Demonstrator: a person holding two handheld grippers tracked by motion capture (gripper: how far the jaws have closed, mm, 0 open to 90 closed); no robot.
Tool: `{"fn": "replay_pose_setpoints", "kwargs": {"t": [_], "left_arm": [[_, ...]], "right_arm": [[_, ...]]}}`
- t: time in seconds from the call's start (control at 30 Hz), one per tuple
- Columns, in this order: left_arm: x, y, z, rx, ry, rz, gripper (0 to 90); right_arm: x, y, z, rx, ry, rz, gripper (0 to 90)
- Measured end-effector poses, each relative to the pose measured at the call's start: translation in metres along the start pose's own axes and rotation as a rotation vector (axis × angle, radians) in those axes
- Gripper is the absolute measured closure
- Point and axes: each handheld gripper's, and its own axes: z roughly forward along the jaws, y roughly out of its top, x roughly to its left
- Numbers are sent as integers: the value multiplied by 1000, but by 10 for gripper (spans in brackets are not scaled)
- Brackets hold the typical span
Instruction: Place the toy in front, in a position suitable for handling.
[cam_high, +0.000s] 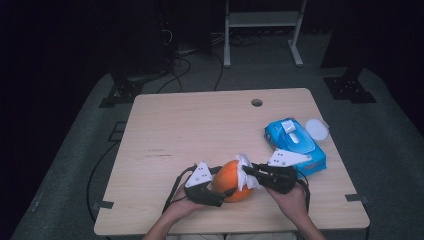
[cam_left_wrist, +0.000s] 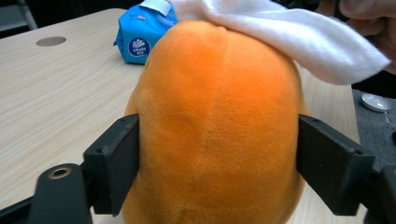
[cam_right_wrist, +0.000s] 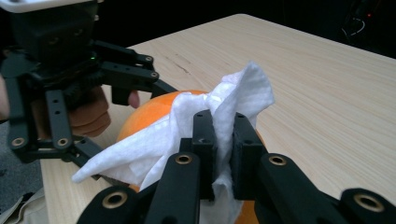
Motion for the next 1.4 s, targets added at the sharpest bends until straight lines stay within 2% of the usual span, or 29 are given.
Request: {"fn": "replay_pose_setpoints", "kwargs": {"t": [0.07,0.13,0.2,0.3,0.37,0.4,0.47,0.53,0.63,0.67,0.73,0.77,0.93,1.03,1.13,1.2,1.4], "left_arm": [[-3,1,1,7,-8,20,214],[-3,0,1,0,-25,24,219],[-2,0,1,-7,-19,22,215],[0,-2,6,19,20,19,106],[1,-5,8,25,15,8,91],[1,-5,9,25,13,9,102],[-2,-4,7,31,27,32,190],[-7,-2,6,42,54,69,265],[-12,0,5,39,76,102,341],[-13,1,6,35,80,110,354],[-14,2,5,38,95,123,376],[-14,3,4,33,101,121,388],[-15,9,-1,17,116,134,413],[-16,9,-2,23,122,136,420],[-16,9,-2,27,133,139,424],[-15,9,-4,25,140,144,426],[-17,9,-3,24,126,139,429]], "right_arm": [[-3,-1,-1,2,-14,0,818],[-7,-2,-2,0,-28,7,817],[-12,-4,-3,0,-38,32,817],[-14,-4,-3,-2,-40,46,817],[-13,-3,-3,0,-39,39,817],[-11,-3,-3,0,-42,32,817],[-4,-1,-3,-5,-51,1,818],[4,2,-3,-15,-56,-32,818],[15,7,-3,-43,-11,-54,818],[19,9,-3,-45,1,-67,818],[24,10,-1,-39,-11,-99,818],[24,10,-1,-36,-17,-101,818],[7,6,-5,-38,-32,-25,819],[14,7,-4,-44,-31,-48,819],[28,10,2,-38,10,-92,819],[33,11,5,-27,-2,-126,818],[9,5,2,-23,-20,-33,819]]}}
